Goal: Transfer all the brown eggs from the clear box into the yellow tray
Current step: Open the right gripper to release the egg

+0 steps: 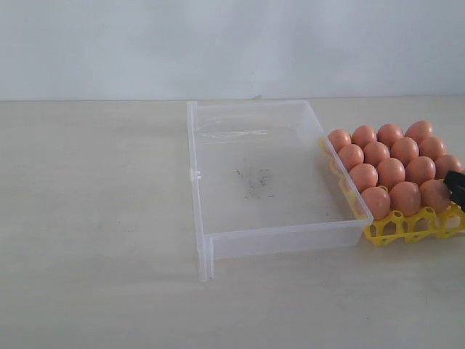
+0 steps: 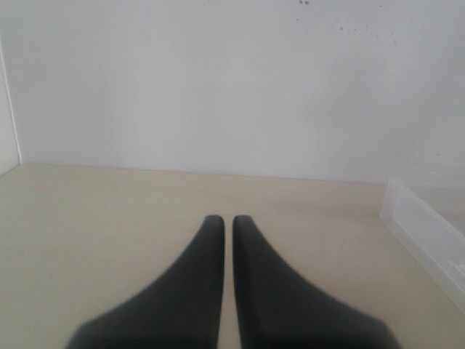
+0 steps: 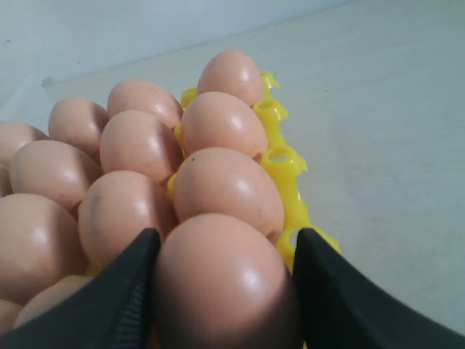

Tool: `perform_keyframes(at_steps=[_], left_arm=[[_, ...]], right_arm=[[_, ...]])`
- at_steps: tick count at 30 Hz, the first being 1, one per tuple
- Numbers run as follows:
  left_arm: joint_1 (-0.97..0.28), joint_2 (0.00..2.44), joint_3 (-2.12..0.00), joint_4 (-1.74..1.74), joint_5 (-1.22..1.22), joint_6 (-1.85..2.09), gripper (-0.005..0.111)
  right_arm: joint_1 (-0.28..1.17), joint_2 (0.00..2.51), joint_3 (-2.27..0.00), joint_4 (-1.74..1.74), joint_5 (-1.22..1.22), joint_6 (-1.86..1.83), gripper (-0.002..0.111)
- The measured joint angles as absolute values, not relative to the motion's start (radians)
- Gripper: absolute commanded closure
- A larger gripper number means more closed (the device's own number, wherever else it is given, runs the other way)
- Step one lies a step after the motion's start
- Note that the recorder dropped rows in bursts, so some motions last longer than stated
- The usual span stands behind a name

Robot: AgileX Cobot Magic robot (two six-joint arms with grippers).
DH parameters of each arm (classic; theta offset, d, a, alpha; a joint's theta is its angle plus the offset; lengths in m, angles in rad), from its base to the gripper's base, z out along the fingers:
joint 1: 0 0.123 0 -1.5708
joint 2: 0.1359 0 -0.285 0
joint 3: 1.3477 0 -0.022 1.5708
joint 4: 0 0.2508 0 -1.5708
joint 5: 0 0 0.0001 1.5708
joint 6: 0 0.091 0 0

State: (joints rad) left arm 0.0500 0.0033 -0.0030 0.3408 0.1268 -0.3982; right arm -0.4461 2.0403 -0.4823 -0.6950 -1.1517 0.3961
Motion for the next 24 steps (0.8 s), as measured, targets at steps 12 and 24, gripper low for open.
perform_keyframes(at_steps=[12,24], left_arm=[[0.050,0.003,-0.003,0.341,0.127,-0.398,0.103],[0.050,0.003,-0.003,0.341,0.127,-0.398,0.103]], right_arm=[[-0.446,2.036,-0.482,-0.687,-1.132,0.396,0.063],[-0.446,2.035,-0.483,-0.697,-1.118,0.404,0.031]])
